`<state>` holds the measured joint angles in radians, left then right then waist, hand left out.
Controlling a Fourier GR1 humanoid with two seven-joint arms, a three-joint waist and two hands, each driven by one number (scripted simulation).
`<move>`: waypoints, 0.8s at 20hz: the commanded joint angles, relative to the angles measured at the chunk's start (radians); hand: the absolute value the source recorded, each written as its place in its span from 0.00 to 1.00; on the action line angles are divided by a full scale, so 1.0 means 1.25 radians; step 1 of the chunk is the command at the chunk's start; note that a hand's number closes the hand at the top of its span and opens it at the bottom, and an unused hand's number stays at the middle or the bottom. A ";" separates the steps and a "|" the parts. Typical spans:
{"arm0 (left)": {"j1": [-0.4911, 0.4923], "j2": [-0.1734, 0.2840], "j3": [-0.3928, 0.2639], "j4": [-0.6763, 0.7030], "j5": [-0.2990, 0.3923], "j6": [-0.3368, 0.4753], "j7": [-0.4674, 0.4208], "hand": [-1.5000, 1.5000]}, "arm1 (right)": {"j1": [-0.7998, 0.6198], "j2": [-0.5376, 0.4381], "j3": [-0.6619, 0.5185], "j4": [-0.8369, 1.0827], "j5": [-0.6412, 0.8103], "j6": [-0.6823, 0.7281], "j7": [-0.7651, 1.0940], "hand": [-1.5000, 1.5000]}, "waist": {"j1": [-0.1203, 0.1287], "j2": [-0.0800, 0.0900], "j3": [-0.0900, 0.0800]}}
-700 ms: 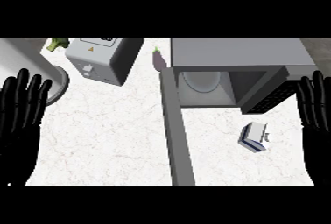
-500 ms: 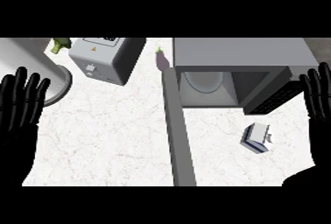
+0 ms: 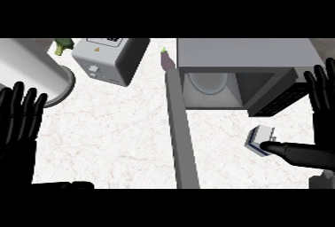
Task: Pick up the milk, place it into the microwave and close the microwave
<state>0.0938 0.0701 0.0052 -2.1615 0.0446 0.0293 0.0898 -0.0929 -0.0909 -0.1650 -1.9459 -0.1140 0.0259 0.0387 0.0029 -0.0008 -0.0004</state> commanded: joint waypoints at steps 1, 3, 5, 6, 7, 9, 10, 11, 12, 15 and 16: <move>0.107 -0.016 -0.024 -0.094 0.003 -0.012 0.008 0.00 | 0.048 -0.024 -0.044 0.024 -0.040 0.040 -0.029 0.00 | 0.001 -0.001 0.000; -0.004 -0.047 -0.073 -0.087 -0.080 0.067 0.094 0.00 | 0.045 0.017 -0.006 0.029 0.005 -0.004 -0.037 0.00 | -0.002 0.000 0.001; 0.060 -0.054 -0.105 -0.102 -0.101 0.058 0.054 0.00 | 0.007 -0.003 -0.020 0.117 0.015 0.003 -0.060 0.00 | 0.001 0.000 0.001; 0.082 -0.011 -0.002 -0.051 0.015 -0.020 -0.016 0.00 | 0.054 -0.017 -0.050 0.138 -0.005 0.045 -0.130 0.00 | 0.001 0.001 0.000; 0.131 -0.036 -0.059 -0.114 -0.050 0.007 0.001 0.00 | 0.052 -0.021 -0.047 0.114 -0.008 0.037 -0.091 0.00 | 0.001 0.000 0.000; 0.110 -0.036 -0.053 -0.103 -0.035 0.002 0.019 0.00 | 0.105 0.009 -0.010 0.053 0.014 0.021 -0.064 0.00 | -0.002 0.000 0.000; 0.151 -0.055 -0.102 -0.091 -0.062 0.012 -0.028 0.00 | 0.055 -0.024 -0.056 0.158 -0.010 0.042 -0.098 0.00 | 0.001 0.000 0.000; 0.128 -0.034 -0.057 -0.100 -0.034 -0.010 -0.009 0.00 | 0.057 -0.014 -0.034 0.170 0.014 0.036 -0.108 0.00 | 0.001 0.000 0.000; 0.140 -0.050 -0.099 -0.137 -0.058 0.004 0.016 0.00 | 0.022 -0.032 -0.053 0.193 0.013 0.026 -0.089 0.00 | 0.001 0.000 0.000; 0.215 -0.055 -0.124 -0.143 -0.072 -0.010 -0.025 0.00 | 0.073 0.019 -0.019 0.246 0.037 0.027 -0.178 0.00 | 0.003 0.000 0.000; 0.111 -0.042 -0.078 -0.127 -0.062 0.006 0.035 0.00 | 0.071 -0.031 -0.063 0.249 0.002 0.065 -0.172 0.00 | -0.001 0.000 0.000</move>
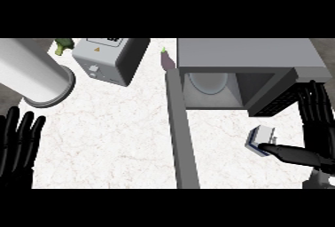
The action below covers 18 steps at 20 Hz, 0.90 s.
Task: Pick up the milk, place it into the microwave and close the microwave
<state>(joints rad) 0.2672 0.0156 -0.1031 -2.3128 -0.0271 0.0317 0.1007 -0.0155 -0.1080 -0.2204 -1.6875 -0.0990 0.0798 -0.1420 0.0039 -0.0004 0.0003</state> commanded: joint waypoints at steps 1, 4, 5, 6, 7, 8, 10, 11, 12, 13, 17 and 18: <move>0.078 0.009 -0.012 -0.055 0.013 -0.030 -0.014 0.00 | 0.090 0.006 0.008 0.009 0.030 0.019 -0.066 0.00 | -0.001 -0.001 0.000; 0.048 0.016 0.011 -0.046 0.034 -0.027 -0.001 0.00 | 0.056 0.011 -0.004 0.133 0.049 0.010 -0.143 0.00 | 0.000 0.000 0.000; 0.014 -0.012 -0.073 -0.031 -0.037 0.033 0.025 0.00 | 0.067 0.016 0.003 0.115 0.055 0.001 -0.130 0.00 | -0.002 0.000 0.000; 0.106 -0.002 -0.043 -0.029 -0.004 -0.024 -0.052 0.00 | 0.157 0.033 0.017 0.026 0.045 0.018 -0.132 0.00 | -0.003 -0.001 0.000; 0.128 -0.004 -0.054 -0.067 -0.002 -0.025 -0.048 0.00 | 0.084 0.019 -0.009 0.148 0.056 0.004 -0.176 0.00 | 0.002 -0.001 0.000; 0.114 -0.012 -0.074 -0.066 -0.044 -0.002 -0.035 0.00 | 0.078 -0.029 -0.061 0.188 0.011 0.050 -0.197 0.00 | 0.001 0.000 0.000; 0.110 -0.011 -0.055 -0.041 -0.011 -0.013 -0.052 0.00 | 0.112 0.038 -0.005 0.225 0.089 -0.009 -0.265 0.00 | 0.001 0.000 0.000; 0.122 0.011 -0.029 -0.081 0.026 -0.036 -0.038 0.00 | 0.085 0.000 -0.038 0.267 0.057 0.021 -0.263 0.00 | 0.002 0.000 0.000; 0.165 -0.010 -0.082 -0.105 -0.013 -0.024 -0.044 0.00 | 0.071 -0.005 -0.046 0.295 0.054 0.023 -0.278 0.00 | 0.003 0.000 0.000; 0.117 -0.012 -0.064 -0.040 -0.019 -0.018 -0.062 0.00 | 0.028 -0.034 -0.075 0.386 0.049 0.034 -0.309 0.00 | 0.003 0.001 0.000; 0.114 0.018 -0.017 -0.124 0.035 -0.023 0.027 0.00 | 0.021 0.001 -0.044 0.467 0.085 0.009 -0.395 0.00 | 0.003 0.001 0.000; 0.100 0.011 -0.014 -0.091 0.042 -0.027 0.000 0.00 | 0.025 -0.050 -0.078 0.477 0.055 0.054 -0.406 0.00 | 0.001 0.000 0.000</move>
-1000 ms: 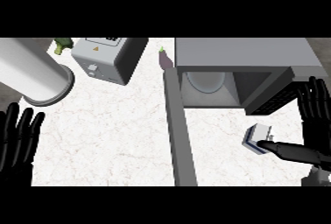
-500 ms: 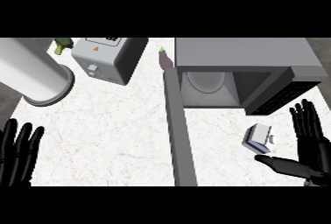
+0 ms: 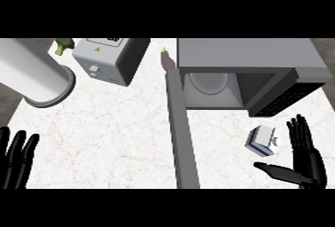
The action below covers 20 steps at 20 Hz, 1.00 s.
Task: Pick up the milk, place it into the microwave and close the microwave
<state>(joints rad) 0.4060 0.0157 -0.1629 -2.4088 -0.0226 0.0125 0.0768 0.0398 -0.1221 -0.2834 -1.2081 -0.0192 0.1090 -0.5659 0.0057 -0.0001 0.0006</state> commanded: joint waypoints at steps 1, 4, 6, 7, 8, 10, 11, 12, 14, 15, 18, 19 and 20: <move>0.018 -0.012 -0.055 0.051 -0.048 0.032 -0.063 0.00 | -0.049 -0.050 -0.036 0.114 -0.018 0.031 -0.051 0.00 | 0.000 0.000 0.000; 0.024 -0.003 -0.041 -0.005 -0.041 0.018 -0.014 0.00 | -0.113 -0.047 -0.048 0.264 -0.030 0.055 -0.129 0.00 | 0.002 0.001 0.000; -0.021 -0.006 -0.035 -0.027 -0.042 0.036 0.050 0.00 | -0.139 -0.020 -0.037 0.336 -0.006 0.025 -0.195 0.00 | 0.002 0.001 0.000; 0.067 -0.002 -0.070 -0.056 -0.056 0.020 -0.005 0.00 | -0.127 -0.046 -0.047 0.361 -0.014 0.052 -0.201 0.00 | 0.004 0.000 0.000; 0.097 -0.012 -0.094 0.004 -0.077 0.023 -0.080 0.00 | -0.129 -0.070 -0.061 0.407 -0.017 0.077 -0.243 0.00 | 0.006 0.000 0.000; 0.032 0.039 0.046 -0.059 0.049 -0.014 0.025 0.00 | -0.144 -0.057 -0.056 0.391 -0.022 0.048 -0.235 0.00 | 0.001 0.000 0.000; 0.014 0.013 0.014 0.050 0.012 -0.008 -0.058 0.00 | -0.201 -0.112 -0.086 0.545 -0.012 0.087 -0.310 0.00 | 0.007 0.003 0.001; 0.081 -0.009 -0.070 -0.028 -0.053 0.012 -0.042 0.00 | -0.213 -0.070 -0.072 0.567 0.004 0.034 -0.330 0.00 | 0.008 0.001 0.001; 0.040 -0.012 -0.108 -0.015 -0.088 0.039 0.004 0.00 | -0.263 -0.112 -0.086 0.653 0.010 0.041 -0.343 0.00 | 0.009 0.003 0.001; 0.056 -0.011 -0.084 -0.009 -0.079 0.026 -0.025 0.00 | -0.230 -0.113 -0.073 0.627 0.002 0.072 -0.350 0.00 | 0.004 0.001 0.000; 0.097 -0.007 -0.087 -0.022 -0.058 0.008 -0.070 0.00 | -0.269 -0.131 -0.079 0.744 0.028 0.074 -0.426 0.00 | 0.014 0.003 0.002; 0.062 -0.012 -0.111 0.012 -0.082 0.035 -0.065 0.00 | -0.291 -0.098 -0.067 0.734 0.030 0.040 -0.407 0.00 | 0.009 0.002 0.001; 0.001 -0.012 -0.049 0.013 -0.045 0.034 -0.017 0.00 | -0.311 -0.089 -0.076 0.758 0.032 0.008 -0.424 0.00 | 0.009 0.004 0.002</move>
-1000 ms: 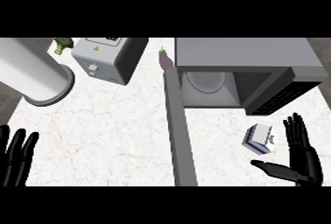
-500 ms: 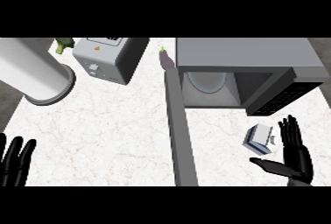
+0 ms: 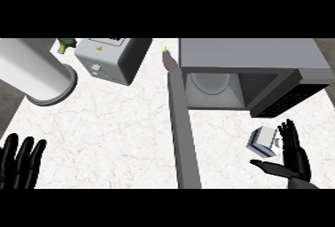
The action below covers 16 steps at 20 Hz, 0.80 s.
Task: Pick up the milk, place it into the microwave and close the microwave
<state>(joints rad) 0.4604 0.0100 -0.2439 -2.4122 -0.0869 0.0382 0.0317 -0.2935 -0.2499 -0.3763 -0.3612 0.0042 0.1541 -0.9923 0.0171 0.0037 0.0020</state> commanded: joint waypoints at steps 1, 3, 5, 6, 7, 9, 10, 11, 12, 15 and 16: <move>-0.019 -0.008 -0.052 -0.015 -0.052 0.033 0.026 0.00 | -0.031 -0.016 0.010 0.081 0.024 0.035 -0.101 1.00 | 0.004 0.002 0.001; -0.027 -0.008 -0.038 -0.025 -0.034 0.034 0.043 0.00 | -0.007 0.007 0.069 0.042 0.091 -0.040 -0.143 1.00 | 0.005 0.004 0.002; 0.010 0.005 0.004 -0.023 0.014 0.005 0.010 0.00 | -0.009 -0.007 0.064 0.025 0.096 -0.074 -0.172 1.00 | 0.006 0.002 0.001; 0.031 0.009 -0.020 -0.033 -0.016 0.006 0.008 0.00 | 0.009 -0.022 0.049 0.031 0.080 -0.041 -0.193 1.00 | 0.003 0.000 0.001; 0.033 0.006 0.001 -0.030 0.025 0.002 0.000 0.00 | -0.001 -0.004 0.037 0.043 0.060 0.007 -0.198 1.00 | 0.006 0.001 0.001; 0.037 0.017 -0.003 -0.019 0.005 -0.005 -0.016 0.00 | -0.015 0.009 0.048 0.014 0.044 0.091 -0.158 1.00 | 0.002 -0.002 0.000; 0.050 0.014 0.019 -0.008 0.034 -0.008 -0.040 0.00 | 0.005 0.017 0.072 0.006 0.063 0.104 -0.188 1.00 | 0.005 -0.002 0.000; 0.061 0.015 -0.012 -0.041 0.018 -0.007 -0.012 0.00 | -0.013 0.060 0.090 -0.014 0.071 0.072 -0.171 1.00 | 0.004 -0.004 0.000; 0.048 0.021 0.012 -0.058 0.032 -0.005 0.011 0.00 | 0.005 0.056 0.096 -0.031 0.069 0.098 -0.186 1.00 | -0.003 -0.004 0.000; 0.058 0.003 -0.036 -0.081 -0.018 0.019 0.036 0.00 | 0.016 0.046 0.119 -0.066 0.070 0.123 -0.171 1.00 | -0.007 -0.005 0.000; 0.054 0.011 -0.016 -0.057 0.012 0.007 0.024 0.00 | 0.026 0.079 0.141 -0.087 0.081 0.106 -0.173 1.00 | -0.010 -0.006 -0.001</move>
<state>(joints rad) 0.5185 0.0236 -0.2567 -2.4511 -0.0673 0.0426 0.0389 -0.2905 -0.1909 -0.2508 -0.4295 0.0852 0.1639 -1.0591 0.0124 -0.0015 0.0002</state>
